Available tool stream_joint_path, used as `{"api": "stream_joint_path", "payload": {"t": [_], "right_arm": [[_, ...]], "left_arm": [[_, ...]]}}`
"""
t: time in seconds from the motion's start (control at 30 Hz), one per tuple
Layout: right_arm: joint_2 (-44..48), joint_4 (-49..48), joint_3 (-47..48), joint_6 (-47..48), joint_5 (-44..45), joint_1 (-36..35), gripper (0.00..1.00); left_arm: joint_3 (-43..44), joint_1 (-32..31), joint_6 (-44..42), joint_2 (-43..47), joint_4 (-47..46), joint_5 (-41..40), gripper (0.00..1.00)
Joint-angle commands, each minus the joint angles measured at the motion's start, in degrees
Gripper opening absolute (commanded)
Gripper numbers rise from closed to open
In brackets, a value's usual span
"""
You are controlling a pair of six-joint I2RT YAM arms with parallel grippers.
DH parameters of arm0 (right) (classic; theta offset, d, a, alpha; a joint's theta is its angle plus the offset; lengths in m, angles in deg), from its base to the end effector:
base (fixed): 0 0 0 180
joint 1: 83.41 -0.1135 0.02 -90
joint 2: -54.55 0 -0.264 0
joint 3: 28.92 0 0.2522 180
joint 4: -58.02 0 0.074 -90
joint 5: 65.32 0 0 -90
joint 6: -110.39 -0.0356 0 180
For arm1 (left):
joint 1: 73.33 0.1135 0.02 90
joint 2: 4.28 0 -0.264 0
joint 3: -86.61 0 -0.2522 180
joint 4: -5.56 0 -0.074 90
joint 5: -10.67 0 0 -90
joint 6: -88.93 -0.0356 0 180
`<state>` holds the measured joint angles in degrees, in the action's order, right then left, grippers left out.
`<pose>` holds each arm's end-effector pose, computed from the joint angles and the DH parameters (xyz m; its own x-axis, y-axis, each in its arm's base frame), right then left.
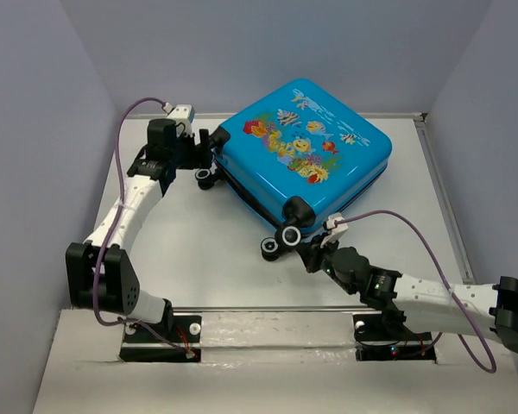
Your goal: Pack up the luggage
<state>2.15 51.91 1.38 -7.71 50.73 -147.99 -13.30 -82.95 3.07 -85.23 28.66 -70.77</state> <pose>0.0976 0.1689 0.1986 -0.4011 0.1418 -0.9050 -0.5002 0.7937 0.3461 0.3249 -0.0604 0.3261 -0.4210 -0.0011 -0.9071 0.2697 0.9546 -0.1263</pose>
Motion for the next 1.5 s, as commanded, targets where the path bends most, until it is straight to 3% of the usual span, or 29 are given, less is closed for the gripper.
{"api": "stream_joint_path", "payload": {"t": [0.0, 0.17, 0.27, 0.33, 0.37, 0.43, 0.6, 0.73, 0.8, 0.9, 0.93, 1.0, 1.1, 1.17, 1.27, 1.3, 1.4, 1.47], "right_arm": [[0.9, -6.1, 2.0, 0.2, -6.3, -1.7, 0.07], [-0.1, -7.4, 1.8, 0.0, -6.9, -1.7, 0.07], [0.0, -7.3, 1.7, 0.2, -6.4, -1.7, 0.07], [0.1, -7.2, 2.2, 0.5, -6.0, -1.7, 0.07], [0.1, -6.7, 2.4, 0.8, -5.7, -1.7, 0.07], [0.2, -5.9, 3.4, 1.4, -4.9, -1.7, 0.07], [1.7, -3.9, 6.5, 3.1, -8.9, 3.4, 0.07], [2.7, -3.2, 9.0, 2.8, -22.0, 17.3, 0.07], [3.1, -1.0, 10.8, 3.7, -24.8, 20.8, 0.07], [2.2, 2.0, 15.2, 5.2, -30.3, 29.0, 0.07], [1.9, 2.4, 16.1, 5.2, -35.8, 31.7, 0.07], [0.1, 2.5, 18.2, 4.8, -41.2, 39.3, 0.07], [-3.7, 2.7, 19.6, 4.9, -47.0, 44.0, 0.07], [-4.9, 1.9, 19.0, 3.1, -48.3, 44.0, 0.07], [-5.1, -11.2, 9.8, -7.6, -51.1, 42.7, 0.07], [-4.7, -20.8, 2.6, -10.4, -48.9, 37.4, 0.07], [-6.5, -30.5, -3.1, -11.0, -25.0, 21.4, 0.07], [-9.2, -36.0, -3.5, -10.1, -17.4, 17.4, 0.07]], "left_arm": [[8.5, 0.0, -6.8, -4.7, -1.7, 0.8, 0.93], [11.5, 0.0, -8.4, -10.8, -2.2, 4.7, 0.87], [11.5, 0.0, -8.5, -12.6, -2.3, 8.3, 0.72], [10.9, -0.1, -8.2, -13.2, -2.6, 9.4, 0.50], [10.8, -0.1, -8.1, -13.4, -2.9, 9.8, 0.32], [11.1, -0.2, -7.7, -14.0, -2.8, 9.4, 0.06], [8.7, -2.1, -4.8, -12.3, -2.9, 6.0, 0.06], [4.4, -7.5, -4.5, -10.8, -0.4, -0.2, 0.06], [3.2, -9.6, -1.0, -10.8, 1.0, -0.4, 0.06], [1.6, -14.9, 1.2, -9.1, 2.5, 0.4, 0.06], [-0.4, -15.9, 3.6, -7.9, 2.0, 1.6, 0.06], [-3.1, -17.0, 6.4, -4.0, -0.5, 7.4, 0.06], [-13.5, -17.2, 12.9, 3.1, -7.1, 13.4, 0.06], [-17.5, -17.5, 17.4, 7.2, -12.7, 16.1, 0.06], [-24.8, -19.1, 24.6, 11.2, -22.0, 18.9, 0.06], [-26.7, -19.7, 26.7, 12.0, -25.2, 19.5, 0.06], [-31.8, -22.4, 33.9, 13.5, -34.8, 20.3, 0.06], [-33.2, -24.6, 37.7, 14.8, -42.7, 19.8, 0.06]]}}
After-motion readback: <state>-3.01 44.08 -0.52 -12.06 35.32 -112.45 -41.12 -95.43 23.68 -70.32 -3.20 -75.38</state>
